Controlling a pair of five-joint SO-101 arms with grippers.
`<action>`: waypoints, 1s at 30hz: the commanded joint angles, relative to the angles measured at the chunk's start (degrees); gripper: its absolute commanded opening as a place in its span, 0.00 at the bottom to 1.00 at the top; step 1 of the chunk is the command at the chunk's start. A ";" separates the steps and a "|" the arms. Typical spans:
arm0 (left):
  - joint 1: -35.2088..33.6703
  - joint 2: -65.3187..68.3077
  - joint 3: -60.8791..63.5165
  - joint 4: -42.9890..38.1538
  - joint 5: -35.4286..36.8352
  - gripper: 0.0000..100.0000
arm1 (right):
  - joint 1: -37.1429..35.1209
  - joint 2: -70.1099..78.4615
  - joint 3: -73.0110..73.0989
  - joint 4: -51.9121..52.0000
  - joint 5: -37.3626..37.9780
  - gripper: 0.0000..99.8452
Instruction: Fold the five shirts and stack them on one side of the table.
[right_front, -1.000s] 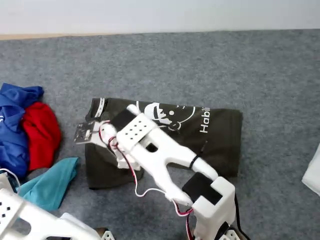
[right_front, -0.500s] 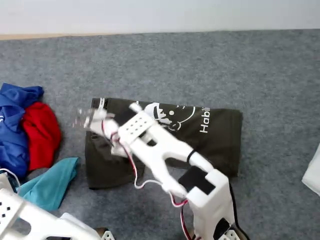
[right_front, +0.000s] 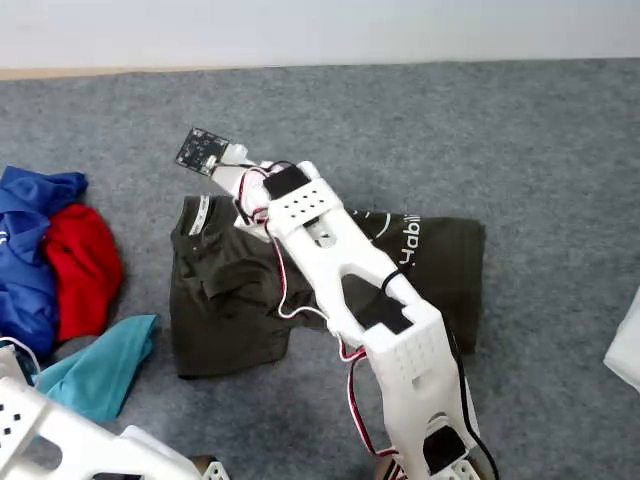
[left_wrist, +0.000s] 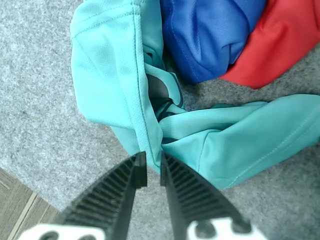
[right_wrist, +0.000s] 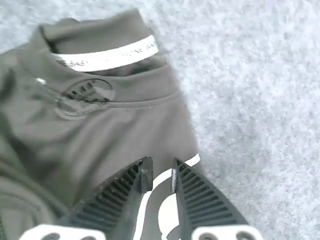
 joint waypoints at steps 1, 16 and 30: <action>0.00 -0.97 -0.22 -0.09 0.44 0.06 | 0.48 -1.54 -4.40 4.26 -0.62 0.07; 2.11 -0.97 -0.22 0.09 0.44 0.06 | -4.26 -12.35 -4.84 41.36 -0.26 0.01; 3.87 -0.97 -0.31 -0.09 0.53 0.06 | -8.31 -11.38 -1.05 42.24 5.80 0.22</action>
